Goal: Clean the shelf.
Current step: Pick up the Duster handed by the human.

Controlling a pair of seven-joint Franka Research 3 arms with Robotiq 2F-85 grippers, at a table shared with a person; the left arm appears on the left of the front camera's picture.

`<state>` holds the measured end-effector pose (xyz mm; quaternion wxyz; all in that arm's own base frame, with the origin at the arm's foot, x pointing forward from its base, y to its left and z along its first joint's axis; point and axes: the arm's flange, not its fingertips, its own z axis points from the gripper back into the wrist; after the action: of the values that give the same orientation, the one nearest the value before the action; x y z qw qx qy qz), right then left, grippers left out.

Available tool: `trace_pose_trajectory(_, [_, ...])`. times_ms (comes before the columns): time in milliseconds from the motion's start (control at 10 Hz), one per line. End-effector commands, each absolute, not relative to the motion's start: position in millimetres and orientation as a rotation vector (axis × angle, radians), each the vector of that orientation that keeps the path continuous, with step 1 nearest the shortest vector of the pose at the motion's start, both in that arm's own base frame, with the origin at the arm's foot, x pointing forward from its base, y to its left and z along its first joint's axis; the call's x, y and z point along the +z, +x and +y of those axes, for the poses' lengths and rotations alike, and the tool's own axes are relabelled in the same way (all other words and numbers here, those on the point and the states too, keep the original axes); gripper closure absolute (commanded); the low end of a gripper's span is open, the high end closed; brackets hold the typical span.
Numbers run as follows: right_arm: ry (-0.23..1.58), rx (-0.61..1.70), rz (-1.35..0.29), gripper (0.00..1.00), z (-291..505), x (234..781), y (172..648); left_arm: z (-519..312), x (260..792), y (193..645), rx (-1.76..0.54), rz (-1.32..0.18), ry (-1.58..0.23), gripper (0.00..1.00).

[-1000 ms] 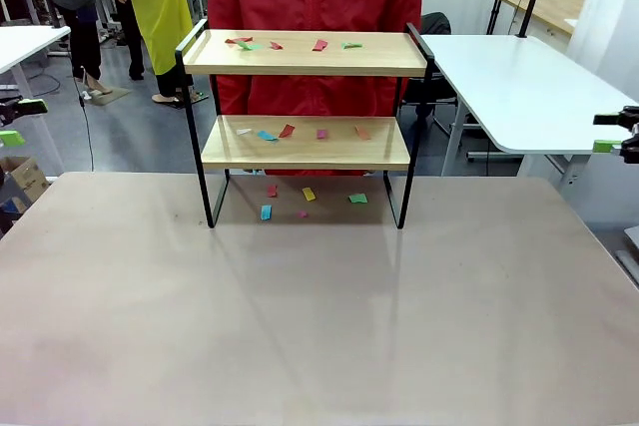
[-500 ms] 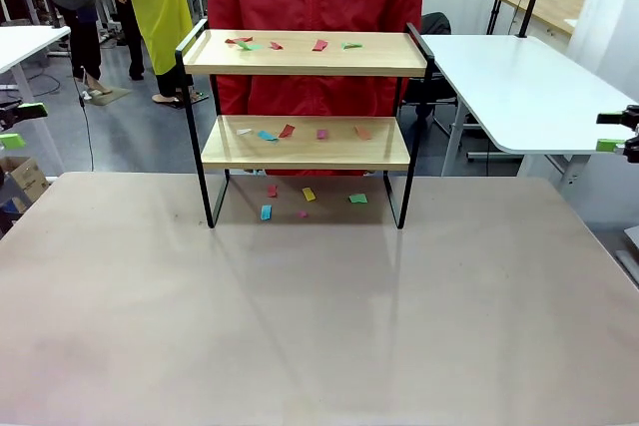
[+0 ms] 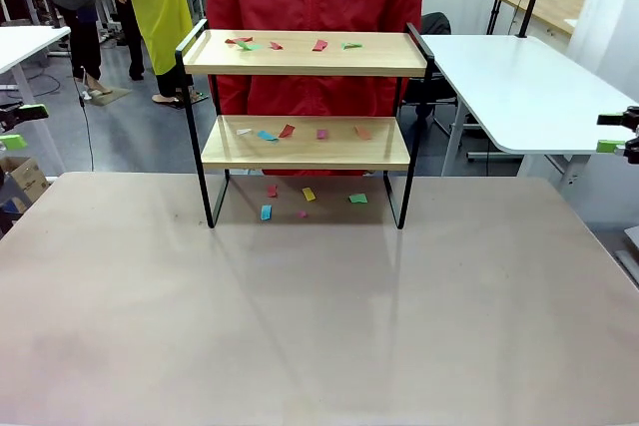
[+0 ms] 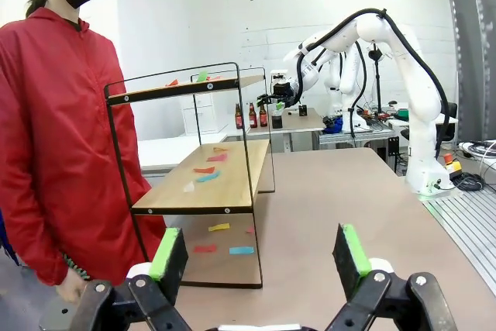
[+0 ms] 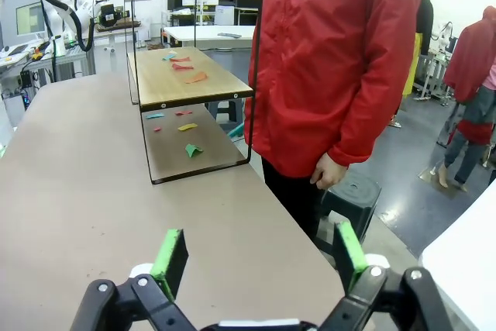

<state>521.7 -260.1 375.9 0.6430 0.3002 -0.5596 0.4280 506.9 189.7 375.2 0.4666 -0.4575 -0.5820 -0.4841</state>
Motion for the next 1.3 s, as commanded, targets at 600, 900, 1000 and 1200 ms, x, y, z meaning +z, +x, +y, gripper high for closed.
trace_pose_trajectory(600, [0.684, 0.979, -1.277, 0.00, -258.5, 377.9, 522.0, 189.8, 378.0, 506.0, -1.193, -1.432, -1.126, 0.00])
trace_pose_trajectory(900, [0.684, 0.979, -1.277, 0.00, -258.5, 377.9, 522.0, 189.8, 378.0, 506.0, -1.193, -1.432, -1.126, 0.00])
trace_pose_trajectory(1000, [0.684, 0.979, -1.277, 0.00, -258.5, 377.9, 522.0, 189.8, 378.0, 506.0, -1.193, -1.432, -1.126, 0.00])
trace_pose_trajectory(1200, [0.684, 0.979, -1.277, 0.00, -258.5, 377.9, 522.0, 189.8, 378.0, 506.0, -1.193, -1.432, -1.126, 0.00])
